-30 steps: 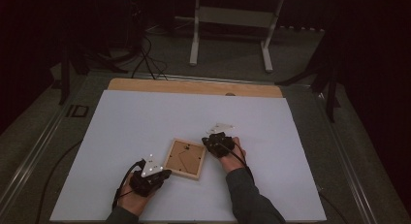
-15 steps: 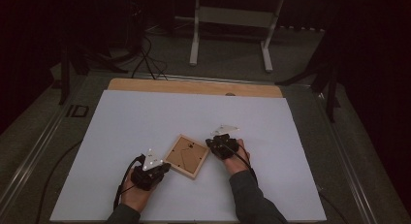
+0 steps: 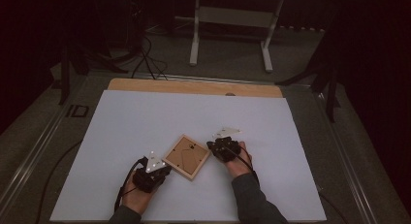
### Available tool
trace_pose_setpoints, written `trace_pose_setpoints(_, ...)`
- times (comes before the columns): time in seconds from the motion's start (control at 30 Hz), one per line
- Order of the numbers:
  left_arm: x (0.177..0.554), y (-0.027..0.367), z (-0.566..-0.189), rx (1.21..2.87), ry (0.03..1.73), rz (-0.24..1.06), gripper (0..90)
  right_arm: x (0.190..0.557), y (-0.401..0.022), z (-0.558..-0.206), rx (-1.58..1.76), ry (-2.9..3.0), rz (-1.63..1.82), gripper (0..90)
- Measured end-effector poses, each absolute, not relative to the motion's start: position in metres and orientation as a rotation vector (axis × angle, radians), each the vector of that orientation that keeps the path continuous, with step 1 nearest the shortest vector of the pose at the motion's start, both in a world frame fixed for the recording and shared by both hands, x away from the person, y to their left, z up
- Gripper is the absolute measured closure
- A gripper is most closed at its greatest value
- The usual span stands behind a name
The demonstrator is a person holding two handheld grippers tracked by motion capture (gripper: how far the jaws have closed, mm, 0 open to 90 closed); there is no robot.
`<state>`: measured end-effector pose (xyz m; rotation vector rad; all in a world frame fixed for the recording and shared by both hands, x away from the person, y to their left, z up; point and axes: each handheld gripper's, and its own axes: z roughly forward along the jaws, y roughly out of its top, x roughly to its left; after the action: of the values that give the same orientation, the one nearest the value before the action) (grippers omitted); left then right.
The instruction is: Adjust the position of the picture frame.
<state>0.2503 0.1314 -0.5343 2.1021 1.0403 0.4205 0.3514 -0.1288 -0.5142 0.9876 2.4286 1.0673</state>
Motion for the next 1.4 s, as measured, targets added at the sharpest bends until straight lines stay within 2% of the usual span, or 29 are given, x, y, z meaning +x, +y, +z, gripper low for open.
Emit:
trace_pose_setpoints(0.43,0.265,0.125,-0.537,2.113,1.085,0.449,89.4,0.34,-0.137,-0.513,1.007,2.445,1.067,89.9)
trace_pose_setpoints(0.97,0.301,0.123,-0.537,2.089,1.173,0.491,89.5,0.328,-0.14,-0.52,1.023,2.451,1.065,89.9)
trace_pose_setpoints(1.4,0.275,0.128,-0.537,2.118,1.117,0.424,89.2,0.308,-0.142,-0.521,1.008,2.483,1.093,89.7)
